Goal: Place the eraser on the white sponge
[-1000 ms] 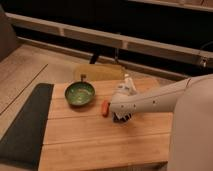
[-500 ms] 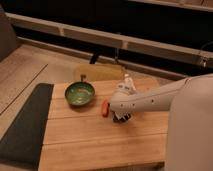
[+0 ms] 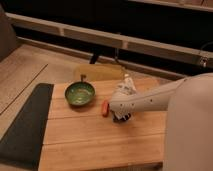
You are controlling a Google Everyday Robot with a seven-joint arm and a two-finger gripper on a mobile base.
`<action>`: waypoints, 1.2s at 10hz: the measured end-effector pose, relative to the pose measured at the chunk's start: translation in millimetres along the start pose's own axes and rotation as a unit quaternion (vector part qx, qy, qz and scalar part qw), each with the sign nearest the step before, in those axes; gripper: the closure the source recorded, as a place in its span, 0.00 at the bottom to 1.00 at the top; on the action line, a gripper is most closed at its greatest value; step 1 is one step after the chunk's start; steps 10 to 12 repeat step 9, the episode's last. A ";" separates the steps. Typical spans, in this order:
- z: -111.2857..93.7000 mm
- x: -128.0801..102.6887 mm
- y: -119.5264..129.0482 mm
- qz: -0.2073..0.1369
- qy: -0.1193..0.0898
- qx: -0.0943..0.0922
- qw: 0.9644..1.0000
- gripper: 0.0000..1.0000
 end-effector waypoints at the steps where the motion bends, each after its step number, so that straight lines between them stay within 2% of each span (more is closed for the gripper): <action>1: -0.1 0.4 -0.6 -0.002 0.002 0.003 1.000 0.20; 5: -3.6 -2.6 1.8 -0.011 0.007 0.006 1.000 0.20; 7: -13.4 -12.5 3.1 -0.015 -0.001 0.007 1.000 0.20; 8: -27.0 -24.1 6.5 -0.021 -0.014 0.007 1.000 0.20; 12: -29.2 -28.2 11.6 -0.026 -0.017 0.005 1.000 0.20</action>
